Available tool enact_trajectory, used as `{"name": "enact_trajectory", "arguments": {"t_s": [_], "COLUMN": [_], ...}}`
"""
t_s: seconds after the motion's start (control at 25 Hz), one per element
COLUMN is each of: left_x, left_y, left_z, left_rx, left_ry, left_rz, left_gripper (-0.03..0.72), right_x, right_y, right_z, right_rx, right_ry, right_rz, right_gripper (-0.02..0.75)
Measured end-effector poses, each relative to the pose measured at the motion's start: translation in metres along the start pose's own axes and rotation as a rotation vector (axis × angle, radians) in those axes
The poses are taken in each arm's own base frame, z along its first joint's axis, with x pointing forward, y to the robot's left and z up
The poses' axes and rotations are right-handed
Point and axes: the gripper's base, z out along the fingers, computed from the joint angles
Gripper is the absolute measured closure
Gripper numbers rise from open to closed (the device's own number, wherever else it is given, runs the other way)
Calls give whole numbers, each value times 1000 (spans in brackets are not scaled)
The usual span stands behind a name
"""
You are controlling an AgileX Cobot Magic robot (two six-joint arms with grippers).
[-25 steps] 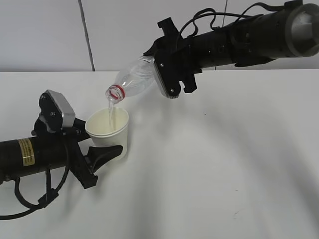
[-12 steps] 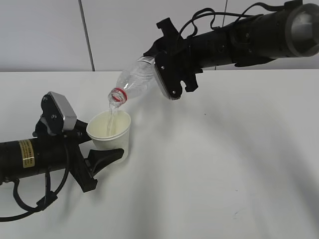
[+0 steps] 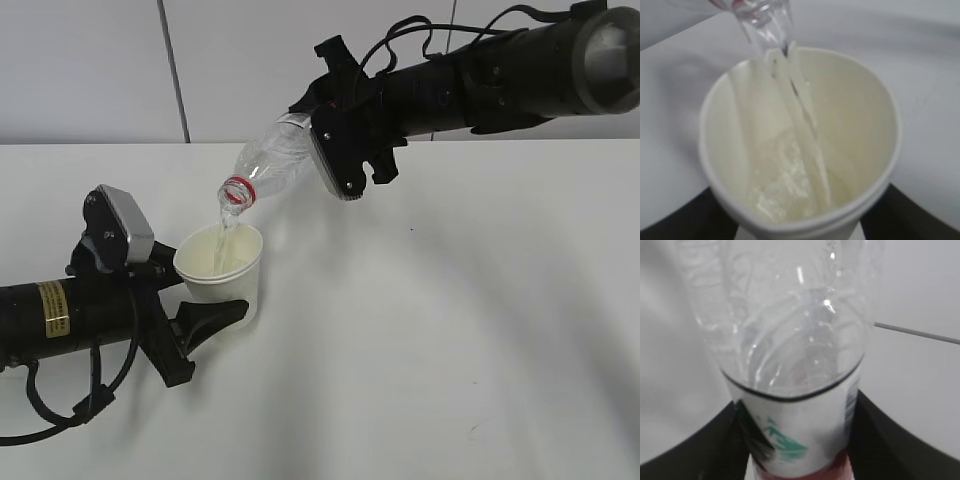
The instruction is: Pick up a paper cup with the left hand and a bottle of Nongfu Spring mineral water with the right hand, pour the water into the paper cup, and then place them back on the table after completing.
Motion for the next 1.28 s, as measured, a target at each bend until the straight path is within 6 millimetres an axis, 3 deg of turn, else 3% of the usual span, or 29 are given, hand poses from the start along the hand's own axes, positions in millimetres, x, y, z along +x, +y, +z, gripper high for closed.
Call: {"name": "enact_trajectory", "arguments": {"t_s": [1.28], "left_x": [1], "left_y": [0], "left_z": [0], "left_rx": [0], "left_ry": [9], "left_rz": [-1], "left_gripper": [260], "right_x": [1], "right_y": [-2], "right_z": [0], "right_rx": [-2], "right_ry": [4], "right_rz": [-35], "right_gripper": [342]}}
